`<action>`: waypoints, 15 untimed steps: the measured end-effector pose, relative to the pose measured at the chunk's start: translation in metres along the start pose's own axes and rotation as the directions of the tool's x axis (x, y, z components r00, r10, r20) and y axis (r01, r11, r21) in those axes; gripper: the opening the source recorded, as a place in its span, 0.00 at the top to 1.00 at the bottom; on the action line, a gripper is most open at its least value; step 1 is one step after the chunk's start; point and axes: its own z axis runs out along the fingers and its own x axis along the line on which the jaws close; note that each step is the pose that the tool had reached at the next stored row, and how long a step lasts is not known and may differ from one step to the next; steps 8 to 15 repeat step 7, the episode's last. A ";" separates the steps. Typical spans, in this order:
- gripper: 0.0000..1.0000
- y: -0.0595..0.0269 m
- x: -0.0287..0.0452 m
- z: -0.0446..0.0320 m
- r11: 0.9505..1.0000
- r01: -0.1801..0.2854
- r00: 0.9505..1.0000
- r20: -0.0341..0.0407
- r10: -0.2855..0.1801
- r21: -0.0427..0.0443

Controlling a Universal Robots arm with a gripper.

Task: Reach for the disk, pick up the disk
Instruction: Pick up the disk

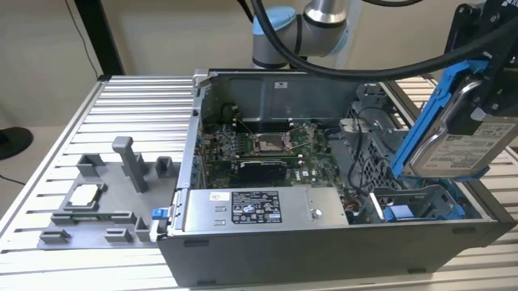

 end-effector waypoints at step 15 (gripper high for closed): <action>1.00 -0.0002 0.0015 0.0000 1.000 0.000 1.000 0.000 0.000 0.000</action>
